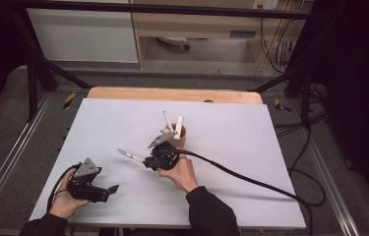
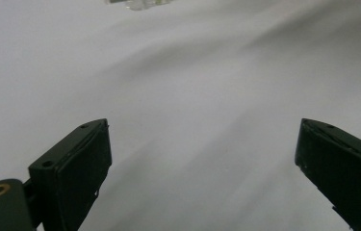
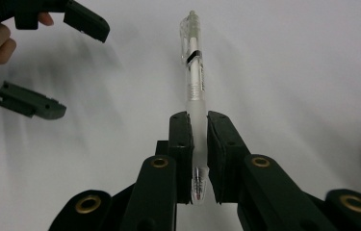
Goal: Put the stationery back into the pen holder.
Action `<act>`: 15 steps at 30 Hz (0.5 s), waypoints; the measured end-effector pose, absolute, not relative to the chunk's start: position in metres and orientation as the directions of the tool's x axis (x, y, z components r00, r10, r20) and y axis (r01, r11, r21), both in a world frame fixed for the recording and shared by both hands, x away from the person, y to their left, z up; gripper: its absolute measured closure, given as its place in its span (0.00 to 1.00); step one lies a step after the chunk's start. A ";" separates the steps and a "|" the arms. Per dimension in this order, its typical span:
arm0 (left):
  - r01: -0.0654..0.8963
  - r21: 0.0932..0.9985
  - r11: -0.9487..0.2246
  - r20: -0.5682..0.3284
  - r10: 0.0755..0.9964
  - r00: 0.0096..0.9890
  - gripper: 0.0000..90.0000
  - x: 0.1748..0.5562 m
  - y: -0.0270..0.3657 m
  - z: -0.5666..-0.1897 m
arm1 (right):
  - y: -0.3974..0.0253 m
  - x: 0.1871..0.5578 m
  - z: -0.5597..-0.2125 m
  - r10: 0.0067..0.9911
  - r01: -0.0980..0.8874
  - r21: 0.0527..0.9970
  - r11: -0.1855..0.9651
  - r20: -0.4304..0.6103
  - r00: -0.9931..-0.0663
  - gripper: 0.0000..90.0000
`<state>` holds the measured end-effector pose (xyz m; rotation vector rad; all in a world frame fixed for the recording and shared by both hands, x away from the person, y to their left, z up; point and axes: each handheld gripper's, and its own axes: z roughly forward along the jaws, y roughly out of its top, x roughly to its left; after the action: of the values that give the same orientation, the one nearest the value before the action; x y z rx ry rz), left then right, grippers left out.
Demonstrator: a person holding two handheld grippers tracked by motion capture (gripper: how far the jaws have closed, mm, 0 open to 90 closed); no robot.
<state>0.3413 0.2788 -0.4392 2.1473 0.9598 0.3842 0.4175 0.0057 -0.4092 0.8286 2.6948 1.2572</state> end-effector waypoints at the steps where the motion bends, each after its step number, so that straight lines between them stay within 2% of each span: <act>1: 0.511 0.733 -0.450 -0.024 0.733 0.680 0.07 0.342 0.277 -0.439 | 0.000 0.417 -0.409 0.489 0.444 0.724 0.528 0.168 -0.856 0.90; 15: 0.402 0.740 -0.539 0.060 0.648 0.759 0.07 0.346 0.241 -0.424 | -0.060 0.404 -0.402 0.471 0.449 0.690 0.568 0.175 -0.865 0.90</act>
<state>0.3460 0.2413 -0.4240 2.2093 0.7815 0.4250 0.4042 -0.0602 -0.4024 0.8087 2.7559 1.2003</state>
